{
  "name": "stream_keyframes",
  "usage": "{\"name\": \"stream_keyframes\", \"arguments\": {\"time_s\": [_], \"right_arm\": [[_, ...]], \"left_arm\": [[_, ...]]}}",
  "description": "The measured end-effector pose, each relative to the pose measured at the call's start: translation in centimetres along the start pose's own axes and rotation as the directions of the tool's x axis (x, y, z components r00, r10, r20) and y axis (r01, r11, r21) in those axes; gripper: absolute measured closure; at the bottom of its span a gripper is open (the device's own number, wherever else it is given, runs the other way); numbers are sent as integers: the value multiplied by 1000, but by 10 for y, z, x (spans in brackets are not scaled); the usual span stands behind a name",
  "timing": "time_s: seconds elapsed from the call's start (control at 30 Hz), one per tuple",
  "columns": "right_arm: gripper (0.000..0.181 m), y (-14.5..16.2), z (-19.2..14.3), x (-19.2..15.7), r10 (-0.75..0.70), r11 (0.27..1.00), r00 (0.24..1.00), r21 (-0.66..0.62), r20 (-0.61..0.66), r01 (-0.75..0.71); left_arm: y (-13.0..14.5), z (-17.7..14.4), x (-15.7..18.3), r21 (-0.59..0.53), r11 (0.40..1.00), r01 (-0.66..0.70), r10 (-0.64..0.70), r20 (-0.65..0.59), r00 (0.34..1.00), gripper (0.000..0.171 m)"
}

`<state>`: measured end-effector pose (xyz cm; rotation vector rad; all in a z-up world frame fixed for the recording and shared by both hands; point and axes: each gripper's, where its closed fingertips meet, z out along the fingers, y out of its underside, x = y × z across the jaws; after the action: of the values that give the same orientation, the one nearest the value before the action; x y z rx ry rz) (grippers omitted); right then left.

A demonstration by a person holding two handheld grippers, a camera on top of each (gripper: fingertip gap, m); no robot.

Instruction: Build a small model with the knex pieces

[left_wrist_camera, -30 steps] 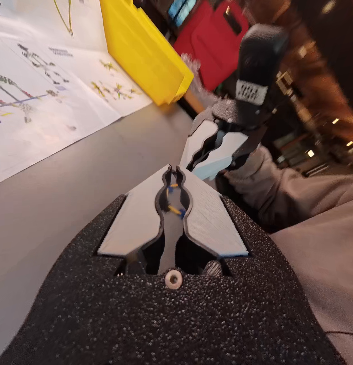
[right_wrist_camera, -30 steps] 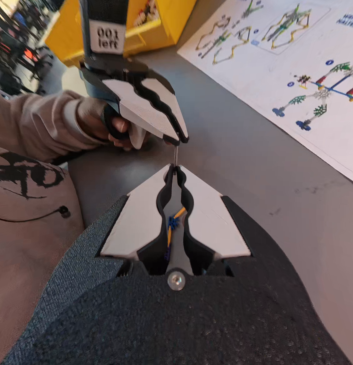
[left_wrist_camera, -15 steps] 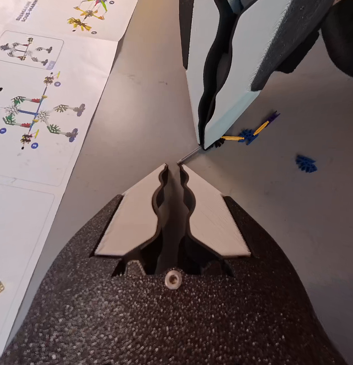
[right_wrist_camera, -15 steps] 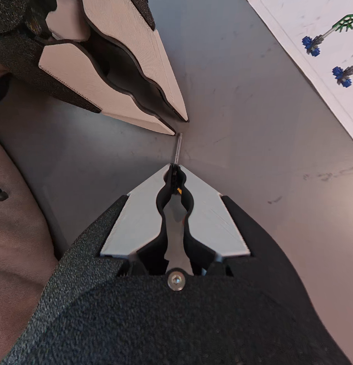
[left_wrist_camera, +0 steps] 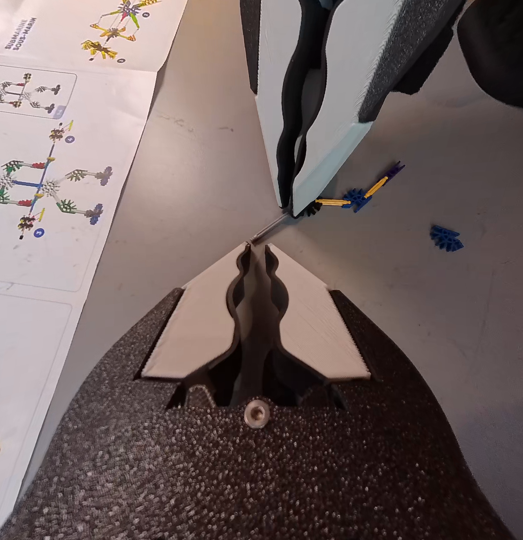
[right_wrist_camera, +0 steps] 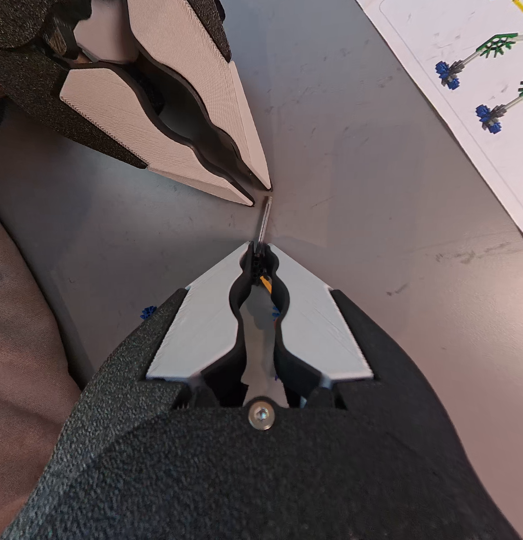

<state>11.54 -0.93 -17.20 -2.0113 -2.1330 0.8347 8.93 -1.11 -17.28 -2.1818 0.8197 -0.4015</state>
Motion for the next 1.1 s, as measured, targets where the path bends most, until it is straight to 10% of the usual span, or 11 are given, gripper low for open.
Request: {"name": "stream_keyframes", "arguments": {"time_s": [1.1], "right_arm": [[181, 10, -7, -2, -141, 988, 985, -76, -99, 134]], "left_arm": [[-3, 3, 11, 2, 999, -32, 32, -27, 999, 163]]}}
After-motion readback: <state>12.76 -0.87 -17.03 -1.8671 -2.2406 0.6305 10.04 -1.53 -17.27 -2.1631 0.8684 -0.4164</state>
